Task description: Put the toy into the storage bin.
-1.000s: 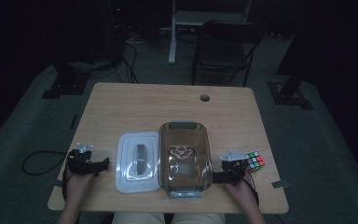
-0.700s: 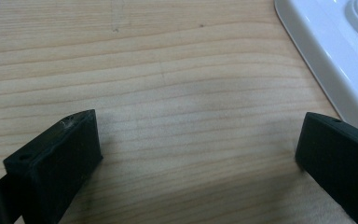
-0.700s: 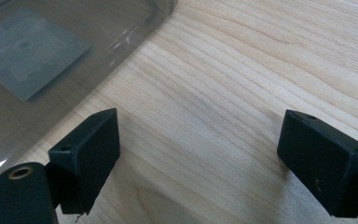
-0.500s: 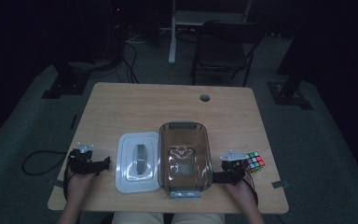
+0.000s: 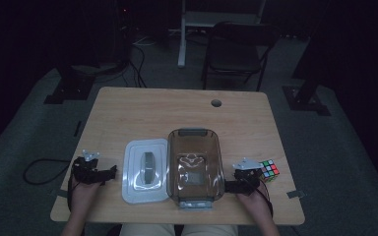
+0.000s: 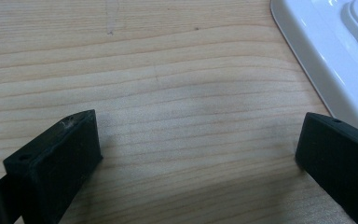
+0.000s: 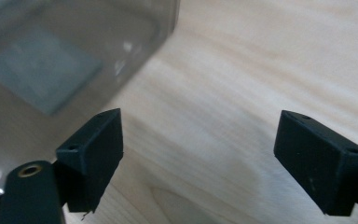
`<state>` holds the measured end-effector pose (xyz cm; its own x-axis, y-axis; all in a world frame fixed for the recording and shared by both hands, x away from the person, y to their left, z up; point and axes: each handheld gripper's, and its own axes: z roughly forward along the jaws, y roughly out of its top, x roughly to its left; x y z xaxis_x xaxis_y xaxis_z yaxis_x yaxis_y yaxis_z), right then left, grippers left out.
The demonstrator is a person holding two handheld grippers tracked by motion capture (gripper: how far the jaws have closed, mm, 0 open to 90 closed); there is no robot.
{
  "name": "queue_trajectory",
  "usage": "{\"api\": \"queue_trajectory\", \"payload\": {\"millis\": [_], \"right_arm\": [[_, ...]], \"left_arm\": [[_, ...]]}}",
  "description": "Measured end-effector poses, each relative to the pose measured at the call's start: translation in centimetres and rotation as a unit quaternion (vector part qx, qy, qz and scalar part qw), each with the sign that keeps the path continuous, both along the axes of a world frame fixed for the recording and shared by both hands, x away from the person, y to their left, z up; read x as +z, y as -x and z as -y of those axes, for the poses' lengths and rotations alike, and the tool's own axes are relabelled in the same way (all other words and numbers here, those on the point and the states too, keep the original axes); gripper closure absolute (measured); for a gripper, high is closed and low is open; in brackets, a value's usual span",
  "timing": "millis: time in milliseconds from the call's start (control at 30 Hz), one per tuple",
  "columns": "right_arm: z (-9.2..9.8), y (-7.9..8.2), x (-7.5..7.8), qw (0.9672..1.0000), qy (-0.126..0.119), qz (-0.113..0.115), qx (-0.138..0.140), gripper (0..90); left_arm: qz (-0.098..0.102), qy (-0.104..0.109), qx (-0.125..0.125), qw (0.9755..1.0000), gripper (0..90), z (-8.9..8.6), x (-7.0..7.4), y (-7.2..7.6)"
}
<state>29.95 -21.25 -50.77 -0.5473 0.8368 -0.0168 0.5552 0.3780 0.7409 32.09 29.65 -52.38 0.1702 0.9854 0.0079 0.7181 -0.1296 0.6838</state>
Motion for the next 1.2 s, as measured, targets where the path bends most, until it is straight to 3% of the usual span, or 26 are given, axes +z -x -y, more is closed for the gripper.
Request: {"api": "queue_trajectory", "payload": {"millis": [267, 433, 600, 833, 1200], "right_arm": [[2.1, 1.2, 3.0, 0.9966, -0.011, 0.062, -0.054, 15.8], [3.7, 1.7, 4.0, 0.9947, -0.021, 0.065, -0.076, 12.7], [5.5, 2.2, 4.6, 0.9904, -0.030, 0.079, -0.109, 11.7], [8.0, 3.2, 4.6, 0.9855, -0.029, 0.083, -0.146, 11.5], [10.1, 4.4, 2.3, 0.9798, -0.039, 0.070, -0.183, 11.5]], "left_arm": [[0.000, 0.000, 0.000, 1.0000, 0.6, 0.0, 0.0, 0.0], [0.000, 0.000, 0.000, 1.0000, 0.6, 0.0, 0.0, 0.0], [0.000, 0.000, 0.000, 1.0000, 0.6, 0.0, 0.0, 0.0], [0.000, 0.000, 0.000, 1.0000, 0.6, 0.0, 0.0, 0.0], [0.000, 0.000, 0.000, 1.0000, 0.6, 0.0, 0.0, 0.0]]}}
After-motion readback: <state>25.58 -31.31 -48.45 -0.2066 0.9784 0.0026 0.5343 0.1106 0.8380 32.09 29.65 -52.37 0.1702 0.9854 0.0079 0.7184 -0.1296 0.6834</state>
